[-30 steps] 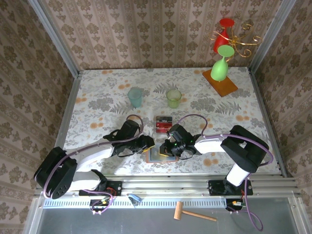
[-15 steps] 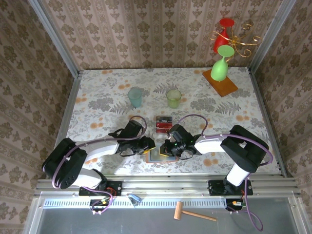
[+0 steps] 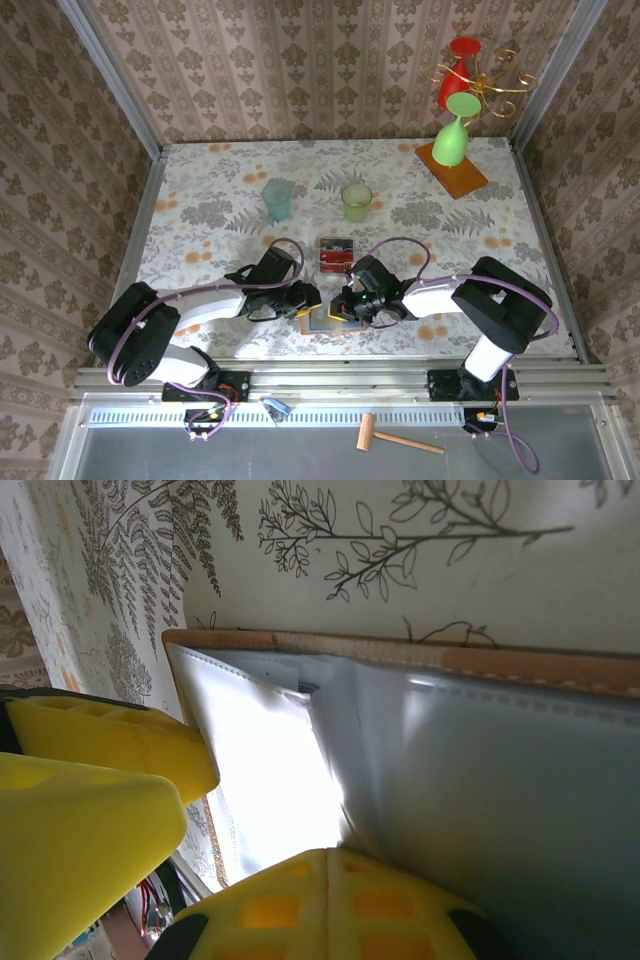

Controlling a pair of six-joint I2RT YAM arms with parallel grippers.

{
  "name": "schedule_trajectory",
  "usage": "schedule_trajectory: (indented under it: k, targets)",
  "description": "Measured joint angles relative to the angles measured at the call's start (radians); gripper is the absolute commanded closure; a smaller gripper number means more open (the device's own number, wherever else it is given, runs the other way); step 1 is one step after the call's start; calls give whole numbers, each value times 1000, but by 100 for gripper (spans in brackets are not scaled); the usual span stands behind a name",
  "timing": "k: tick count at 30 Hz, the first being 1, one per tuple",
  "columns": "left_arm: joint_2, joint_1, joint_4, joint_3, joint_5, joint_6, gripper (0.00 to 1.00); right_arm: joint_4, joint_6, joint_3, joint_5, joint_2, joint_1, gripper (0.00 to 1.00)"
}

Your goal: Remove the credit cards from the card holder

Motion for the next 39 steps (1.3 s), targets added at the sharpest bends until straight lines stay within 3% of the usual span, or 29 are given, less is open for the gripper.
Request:
schedule_trajectory:
  k: [21,33,39]
  targets:
    - [-101,-39,6,-66,23,-36,61,52,22,-18,-13,9,-6,100]
    - [-57,-51,102,-89,37,-80,66,59,24,-18,-18,12,-8,100]
    - [-57,-50,93,-83,22,-79,65,60,25,-18,-21,10,-8,89]
